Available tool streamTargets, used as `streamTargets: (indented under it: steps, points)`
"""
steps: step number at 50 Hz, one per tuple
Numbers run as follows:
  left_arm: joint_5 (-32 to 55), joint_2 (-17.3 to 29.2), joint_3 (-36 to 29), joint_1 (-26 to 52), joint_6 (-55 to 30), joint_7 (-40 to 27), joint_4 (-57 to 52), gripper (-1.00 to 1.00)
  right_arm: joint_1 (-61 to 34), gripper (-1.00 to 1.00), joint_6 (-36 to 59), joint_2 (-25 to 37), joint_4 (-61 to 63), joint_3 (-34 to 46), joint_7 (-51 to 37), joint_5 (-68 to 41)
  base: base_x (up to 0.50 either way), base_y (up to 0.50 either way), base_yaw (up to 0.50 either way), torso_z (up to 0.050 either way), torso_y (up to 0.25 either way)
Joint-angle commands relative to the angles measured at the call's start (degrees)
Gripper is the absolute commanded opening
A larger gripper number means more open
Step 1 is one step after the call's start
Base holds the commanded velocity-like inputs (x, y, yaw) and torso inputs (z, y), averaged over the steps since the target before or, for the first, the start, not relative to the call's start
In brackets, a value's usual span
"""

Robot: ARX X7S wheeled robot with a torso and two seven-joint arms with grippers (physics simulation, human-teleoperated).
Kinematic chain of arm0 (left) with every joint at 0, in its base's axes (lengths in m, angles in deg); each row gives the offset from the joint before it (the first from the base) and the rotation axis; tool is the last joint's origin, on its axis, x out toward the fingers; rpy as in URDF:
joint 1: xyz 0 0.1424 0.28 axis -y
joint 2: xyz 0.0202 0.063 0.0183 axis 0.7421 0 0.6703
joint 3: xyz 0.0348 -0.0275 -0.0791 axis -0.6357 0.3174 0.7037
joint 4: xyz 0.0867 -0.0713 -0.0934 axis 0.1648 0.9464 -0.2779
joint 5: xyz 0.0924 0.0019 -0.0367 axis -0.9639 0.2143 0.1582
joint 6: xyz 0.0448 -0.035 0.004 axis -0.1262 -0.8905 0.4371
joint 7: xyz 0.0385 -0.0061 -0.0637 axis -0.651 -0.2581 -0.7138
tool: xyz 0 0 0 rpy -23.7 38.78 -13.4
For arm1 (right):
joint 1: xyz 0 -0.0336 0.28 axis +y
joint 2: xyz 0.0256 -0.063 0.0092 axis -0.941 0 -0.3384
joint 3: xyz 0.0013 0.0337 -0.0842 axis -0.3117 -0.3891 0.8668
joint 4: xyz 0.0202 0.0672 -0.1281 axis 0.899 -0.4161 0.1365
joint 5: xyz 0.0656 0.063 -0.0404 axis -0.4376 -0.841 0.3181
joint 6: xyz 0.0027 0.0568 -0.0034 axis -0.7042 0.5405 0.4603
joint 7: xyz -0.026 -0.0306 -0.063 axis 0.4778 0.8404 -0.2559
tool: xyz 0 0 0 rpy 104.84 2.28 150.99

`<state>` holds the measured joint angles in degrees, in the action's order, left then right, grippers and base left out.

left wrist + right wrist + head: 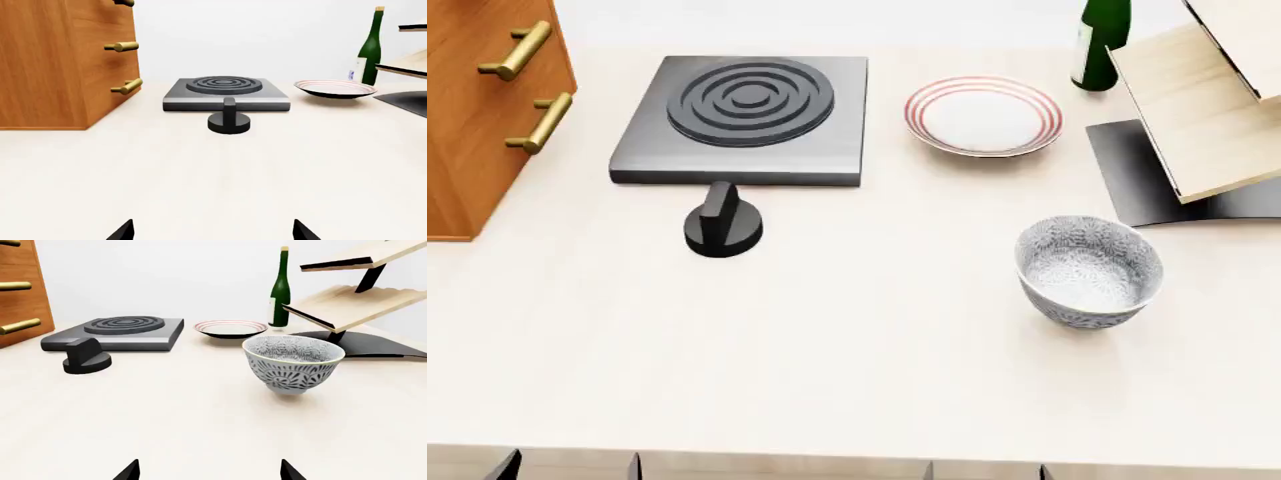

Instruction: Put the bowl on the stove.

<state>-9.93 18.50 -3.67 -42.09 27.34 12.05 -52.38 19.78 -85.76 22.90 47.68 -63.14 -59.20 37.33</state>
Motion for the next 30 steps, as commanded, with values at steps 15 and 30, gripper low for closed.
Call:
streamTargets:
  steps: [15,30]
  points:
    - [2.71,3.06,-3.55,-0.09,1.04,-3.52,0.0,1.0,-0.39,1.0,1.03,3.0,-0.23,3.87,-3.48,-2.67,0.0,0.0,0.0,0.0,0.0]
    - [3.97,4.08,-4.32,-0.12,1.58,-5.75,-0.53,1.0,-0.57,1.0,2.35,4.24,0.12,5.45,-4.37,-4.52,0.0,0.0,0.0,0.0,0.0]
